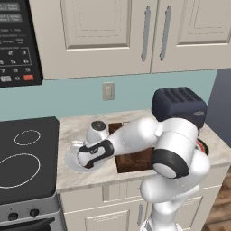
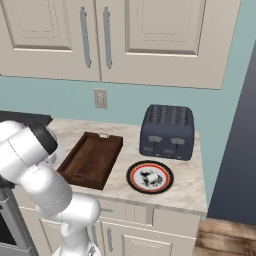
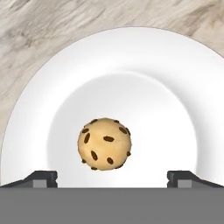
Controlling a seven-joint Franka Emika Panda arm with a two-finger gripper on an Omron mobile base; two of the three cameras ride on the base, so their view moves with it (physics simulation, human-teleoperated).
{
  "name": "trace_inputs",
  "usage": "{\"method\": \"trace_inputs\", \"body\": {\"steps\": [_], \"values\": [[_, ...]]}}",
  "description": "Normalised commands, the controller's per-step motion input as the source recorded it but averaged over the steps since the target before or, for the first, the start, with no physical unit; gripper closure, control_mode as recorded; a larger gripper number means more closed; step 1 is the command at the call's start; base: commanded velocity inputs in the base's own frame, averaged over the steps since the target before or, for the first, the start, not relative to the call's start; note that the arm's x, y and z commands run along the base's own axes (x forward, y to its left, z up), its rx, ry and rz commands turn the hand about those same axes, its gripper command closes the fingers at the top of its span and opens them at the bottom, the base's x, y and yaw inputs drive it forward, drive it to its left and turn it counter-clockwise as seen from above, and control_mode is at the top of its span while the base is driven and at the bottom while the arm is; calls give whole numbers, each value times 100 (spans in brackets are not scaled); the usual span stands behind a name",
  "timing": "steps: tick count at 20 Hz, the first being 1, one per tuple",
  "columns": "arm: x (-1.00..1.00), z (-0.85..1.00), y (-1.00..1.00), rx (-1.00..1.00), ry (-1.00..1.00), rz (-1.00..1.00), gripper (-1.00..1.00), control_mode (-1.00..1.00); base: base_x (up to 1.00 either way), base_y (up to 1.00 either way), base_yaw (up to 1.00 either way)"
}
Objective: Move the dessert items from the plates to the tray.
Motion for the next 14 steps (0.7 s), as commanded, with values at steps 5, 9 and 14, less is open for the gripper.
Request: {"method": "trace_inputs", "body": {"steps": [5,9,14], "values": [[7,-8,12,0,-5,0,-100,-100,0,0,0],[11,-2,0,0,0,0,-100,-100,0,0,0],[37,-4,0,0,0,0,-100,-100,0,0,0]]}}
